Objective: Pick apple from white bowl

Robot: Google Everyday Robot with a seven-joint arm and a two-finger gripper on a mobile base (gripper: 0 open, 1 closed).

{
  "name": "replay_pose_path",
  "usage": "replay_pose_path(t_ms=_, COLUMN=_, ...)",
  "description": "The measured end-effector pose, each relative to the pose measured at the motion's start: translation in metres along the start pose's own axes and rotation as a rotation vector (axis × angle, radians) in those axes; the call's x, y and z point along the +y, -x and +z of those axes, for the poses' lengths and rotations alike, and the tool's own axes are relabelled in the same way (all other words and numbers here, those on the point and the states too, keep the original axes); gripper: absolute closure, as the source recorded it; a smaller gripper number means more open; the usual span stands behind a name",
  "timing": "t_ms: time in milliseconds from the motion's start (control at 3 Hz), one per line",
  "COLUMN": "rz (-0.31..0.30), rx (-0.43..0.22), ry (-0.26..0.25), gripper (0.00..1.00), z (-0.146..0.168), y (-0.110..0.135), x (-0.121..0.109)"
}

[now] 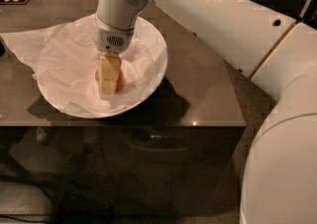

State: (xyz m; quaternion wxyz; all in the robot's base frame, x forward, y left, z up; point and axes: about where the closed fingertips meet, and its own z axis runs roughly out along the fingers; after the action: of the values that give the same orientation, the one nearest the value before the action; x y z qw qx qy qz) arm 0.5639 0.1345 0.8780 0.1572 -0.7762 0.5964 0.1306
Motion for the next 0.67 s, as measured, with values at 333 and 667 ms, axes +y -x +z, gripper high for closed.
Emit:
replay_pose_path(t_ms=333, rz=0.008, rx=-0.037, ry=0.016, gripper=0.0, z=0.0104, y=0.0077, x=0.0089)
replay_pose_path(t_ms=667, rz=0.005, rx=-0.052, ry=-0.002, gripper=0.0, z=0.0172, y=0.0054, x=0.0147)
